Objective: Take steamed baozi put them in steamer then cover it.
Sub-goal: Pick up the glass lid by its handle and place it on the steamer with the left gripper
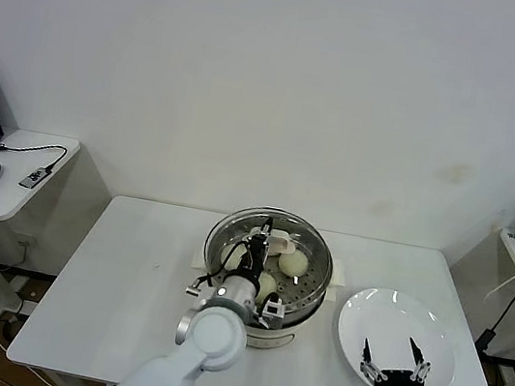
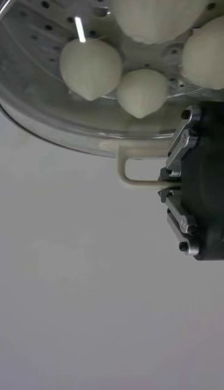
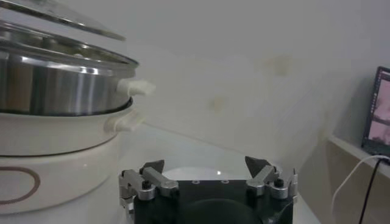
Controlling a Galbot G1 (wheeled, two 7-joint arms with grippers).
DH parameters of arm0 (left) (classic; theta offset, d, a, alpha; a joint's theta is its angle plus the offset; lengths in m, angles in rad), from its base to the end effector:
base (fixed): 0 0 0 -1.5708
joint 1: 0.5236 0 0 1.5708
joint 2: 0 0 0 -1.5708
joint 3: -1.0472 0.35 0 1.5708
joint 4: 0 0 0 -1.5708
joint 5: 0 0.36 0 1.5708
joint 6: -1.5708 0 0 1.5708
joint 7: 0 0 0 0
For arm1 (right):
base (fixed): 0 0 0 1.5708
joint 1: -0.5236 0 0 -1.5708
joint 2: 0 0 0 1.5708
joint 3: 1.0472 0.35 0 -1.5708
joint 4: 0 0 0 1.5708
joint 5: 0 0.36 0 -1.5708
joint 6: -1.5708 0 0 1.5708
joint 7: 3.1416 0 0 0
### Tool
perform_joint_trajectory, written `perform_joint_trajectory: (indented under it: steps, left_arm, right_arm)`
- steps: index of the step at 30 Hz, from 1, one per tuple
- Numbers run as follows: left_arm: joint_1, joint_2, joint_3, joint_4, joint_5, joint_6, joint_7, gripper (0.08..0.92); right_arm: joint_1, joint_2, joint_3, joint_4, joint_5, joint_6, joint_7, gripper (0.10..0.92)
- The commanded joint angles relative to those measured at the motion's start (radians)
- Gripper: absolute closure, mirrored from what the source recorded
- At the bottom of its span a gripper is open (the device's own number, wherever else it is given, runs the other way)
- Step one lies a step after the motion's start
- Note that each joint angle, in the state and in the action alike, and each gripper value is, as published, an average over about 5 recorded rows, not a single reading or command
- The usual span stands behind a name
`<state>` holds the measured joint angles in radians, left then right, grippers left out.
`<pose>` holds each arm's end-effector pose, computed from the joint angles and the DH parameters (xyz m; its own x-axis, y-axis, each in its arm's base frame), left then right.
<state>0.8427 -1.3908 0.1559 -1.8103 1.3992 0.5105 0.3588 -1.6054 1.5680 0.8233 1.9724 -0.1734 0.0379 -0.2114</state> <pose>0.3272 -0.1688 -0.2382 -0.9746 0.2147 0.0643 0.0725 0.0304 0.9969 0.1578 -0.0984 -0.3450 -0.9846 0.0608 0.1640 0.0095 0.9548 -0.2972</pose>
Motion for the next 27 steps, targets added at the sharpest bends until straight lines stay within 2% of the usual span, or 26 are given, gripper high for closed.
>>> perform_joint_trajectory:
  steps: [1, 27]
  left_arm:
    - [-0.008, -0.039, 0.008, 0.069, 0.025, -0.003, -0.005, 0.856]
    - [0.005, -0.055, -0.01, 0.105, 0.028, -0.018, -0.041, 0.856]
  right_arm:
    - [-0.001, -0.006, 0.004, -0.001, 0.004, 0.003, 0.003, 0.203]
    - [-0.007, -0.005, -0.003, -0.014, -0.006, 0.01, 0.0, 0.203]
